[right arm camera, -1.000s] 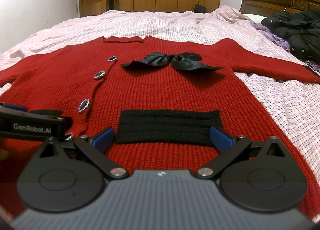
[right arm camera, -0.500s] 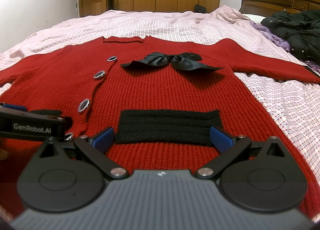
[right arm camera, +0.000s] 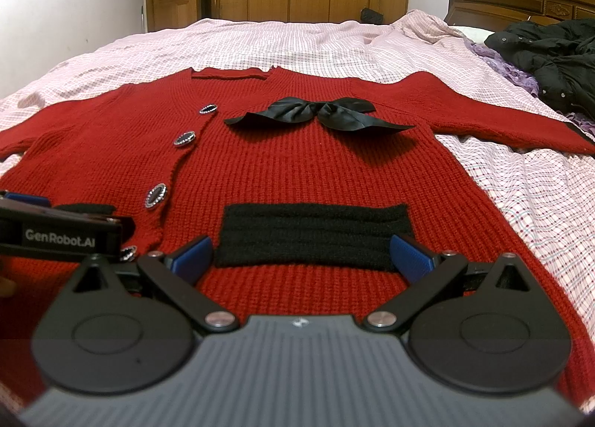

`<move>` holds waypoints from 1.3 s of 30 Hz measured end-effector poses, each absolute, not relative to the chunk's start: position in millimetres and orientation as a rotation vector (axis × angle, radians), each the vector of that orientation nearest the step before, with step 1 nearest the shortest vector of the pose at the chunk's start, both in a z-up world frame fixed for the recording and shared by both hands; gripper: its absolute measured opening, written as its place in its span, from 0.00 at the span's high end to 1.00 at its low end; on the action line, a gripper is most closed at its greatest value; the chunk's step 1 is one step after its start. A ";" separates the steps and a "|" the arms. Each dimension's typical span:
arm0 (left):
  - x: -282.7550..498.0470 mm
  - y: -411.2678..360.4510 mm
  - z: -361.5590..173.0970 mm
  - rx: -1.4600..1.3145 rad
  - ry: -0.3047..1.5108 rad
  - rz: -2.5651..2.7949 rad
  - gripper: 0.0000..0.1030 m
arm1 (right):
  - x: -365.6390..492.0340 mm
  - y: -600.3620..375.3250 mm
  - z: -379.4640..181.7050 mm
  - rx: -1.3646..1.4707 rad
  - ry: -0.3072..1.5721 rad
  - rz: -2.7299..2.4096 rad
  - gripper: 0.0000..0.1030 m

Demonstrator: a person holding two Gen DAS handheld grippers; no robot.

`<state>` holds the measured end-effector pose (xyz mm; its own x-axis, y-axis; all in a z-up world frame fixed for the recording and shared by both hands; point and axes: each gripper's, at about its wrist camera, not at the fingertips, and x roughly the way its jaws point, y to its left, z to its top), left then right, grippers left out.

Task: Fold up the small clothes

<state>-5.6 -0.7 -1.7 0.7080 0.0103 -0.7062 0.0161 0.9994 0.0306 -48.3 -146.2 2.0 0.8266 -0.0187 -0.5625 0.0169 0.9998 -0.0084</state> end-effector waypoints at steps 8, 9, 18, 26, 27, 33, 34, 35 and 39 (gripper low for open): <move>-5.5 -0.7 -1.8 0.036 0.786 -0.004 0.00 | -48.3 -146.3 1.9 -0.003 0.598 -0.019 0.00; -5.6 -0.6 -1.4 0.036 0.786 -0.004 0.00 | -48.3 -146.3 1.8 -0.003 0.598 -0.019 0.00; -5.5 -0.8 -1.1 0.035 0.788 -0.005 0.00 | -48.0 -147.8 3.4 0.000 0.604 -0.021 0.00; -3.2 -0.8 0.4 0.038 0.799 -0.006 0.00 | -46.5 -148.5 6.1 0.004 0.614 -0.024 0.00; -2.6 -1.0 1.2 0.039 0.802 -0.006 0.00 | -46.0 -147.3 6.1 0.005 0.614 -0.024 0.00; -1.8 -0.1 12.0 0.022 0.828 -0.004 0.00 | -48.8 -147.8 14.1 0.007 0.620 -0.006 0.00; -1.8 0.2 14.1 0.018 0.833 -0.004 0.00 | -49.4 -148.5 16.0 0.008 0.621 0.002 0.00; -1.8 0.4 17.0 0.014 0.839 -0.003 0.00 | -50.2 -149.7 18.6 0.012 0.621 0.011 0.00; -2.5 2.3 25.9 -0.003 0.845 -0.004 0.00 | -55.2 -156.9 32.6 0.041 0.596 0.045 0.00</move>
